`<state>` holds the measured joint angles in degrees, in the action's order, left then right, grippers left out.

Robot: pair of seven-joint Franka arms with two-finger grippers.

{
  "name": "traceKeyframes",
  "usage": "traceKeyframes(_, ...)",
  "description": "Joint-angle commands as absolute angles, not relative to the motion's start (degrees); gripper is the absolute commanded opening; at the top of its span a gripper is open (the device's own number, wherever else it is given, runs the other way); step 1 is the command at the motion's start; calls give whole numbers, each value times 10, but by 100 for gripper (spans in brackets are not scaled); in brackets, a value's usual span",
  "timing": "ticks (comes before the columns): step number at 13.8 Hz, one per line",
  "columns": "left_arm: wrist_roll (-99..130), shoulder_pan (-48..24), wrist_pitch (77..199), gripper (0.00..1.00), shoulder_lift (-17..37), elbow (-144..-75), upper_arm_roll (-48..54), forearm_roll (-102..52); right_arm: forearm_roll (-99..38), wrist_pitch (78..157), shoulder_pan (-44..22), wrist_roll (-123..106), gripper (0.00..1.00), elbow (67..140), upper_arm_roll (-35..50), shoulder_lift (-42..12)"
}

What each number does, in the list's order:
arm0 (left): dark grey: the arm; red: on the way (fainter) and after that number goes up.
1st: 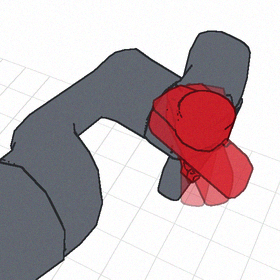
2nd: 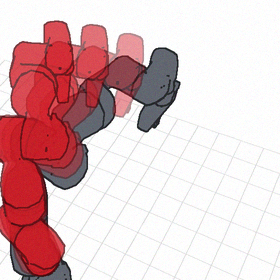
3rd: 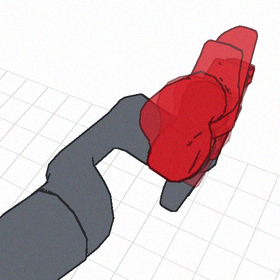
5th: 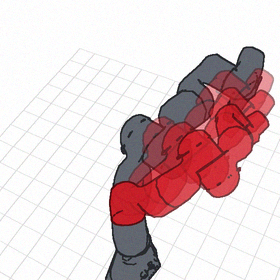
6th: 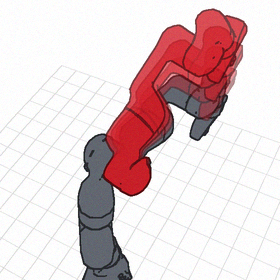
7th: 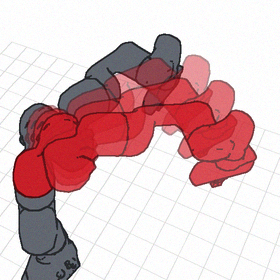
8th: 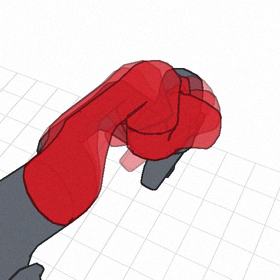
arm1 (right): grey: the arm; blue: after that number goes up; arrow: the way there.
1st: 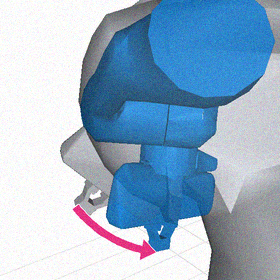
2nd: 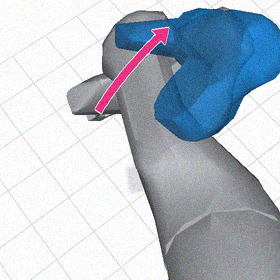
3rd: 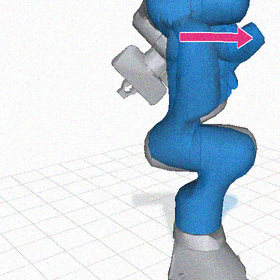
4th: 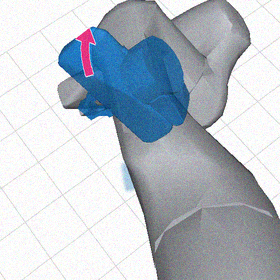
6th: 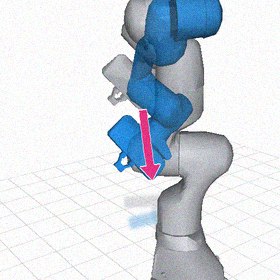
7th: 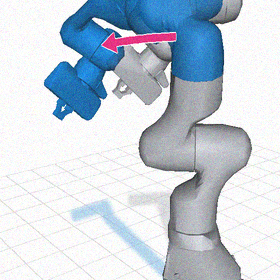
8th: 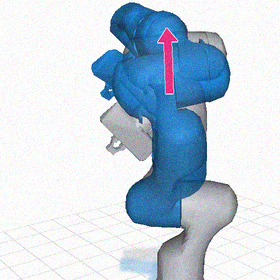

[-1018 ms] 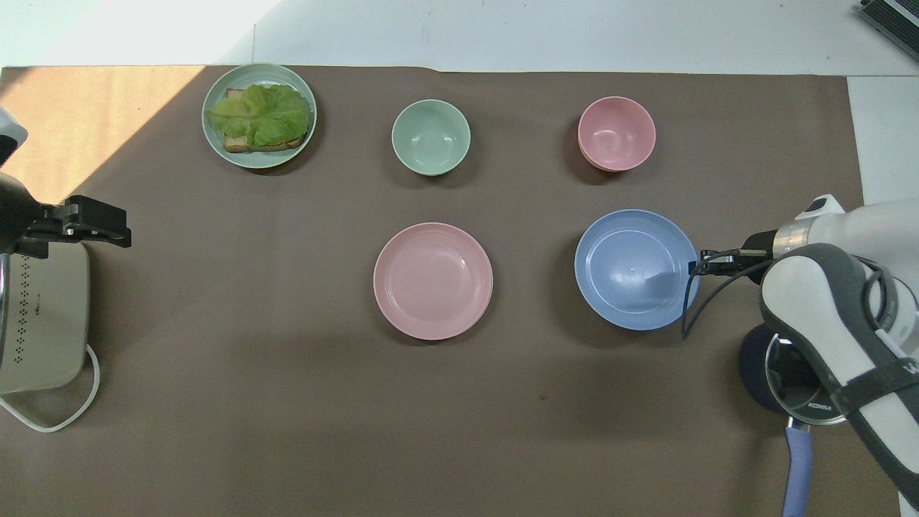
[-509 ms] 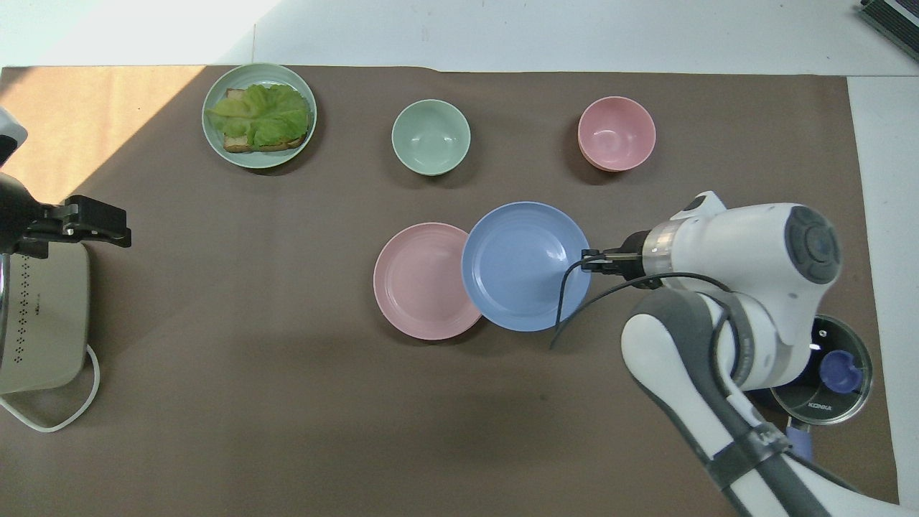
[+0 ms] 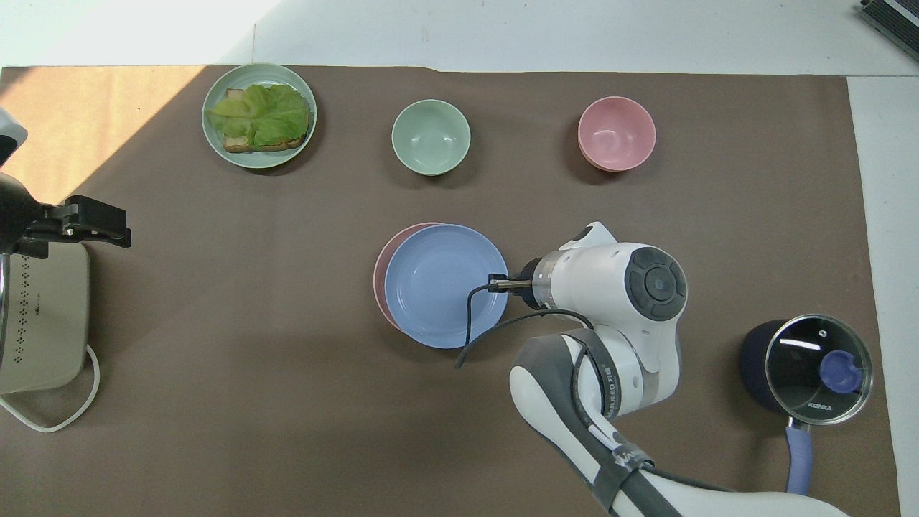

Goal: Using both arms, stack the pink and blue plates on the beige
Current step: 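Carry the blue plate with the right gripper onto the pink plate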

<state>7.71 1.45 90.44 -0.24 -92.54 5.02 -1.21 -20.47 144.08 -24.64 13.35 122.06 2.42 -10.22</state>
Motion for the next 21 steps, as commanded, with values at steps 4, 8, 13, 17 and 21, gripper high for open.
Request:
traceKeyframes(4, 76, 15, 904, 100, -11, -933, 50, -1, -185, 1462, -262, 171, 0, 1188, 22, -141)
traceKeyframes(8, 76, 15, 904, 100, -11, -933, 50, -1, -185, 1475, -268, 174, 0, 1175, 22, -160)
traceKeyframes(13, 76, 15, 904, 100, -11, -933, 50, -1, -185, 1470, -269, 190, 100, 1135, 20, -172)
traceKeyframes(17, 76, 15, 904, 100, -11, -933, 50, -1, -183, 1414, -258, 190, 100, 1137, 11, -146)
traceKeyframes(21, 76, 15, 904, 100, -11, -933, 50, -1, -122, 1334, -209, 187, 100, 1134, 5, -105)
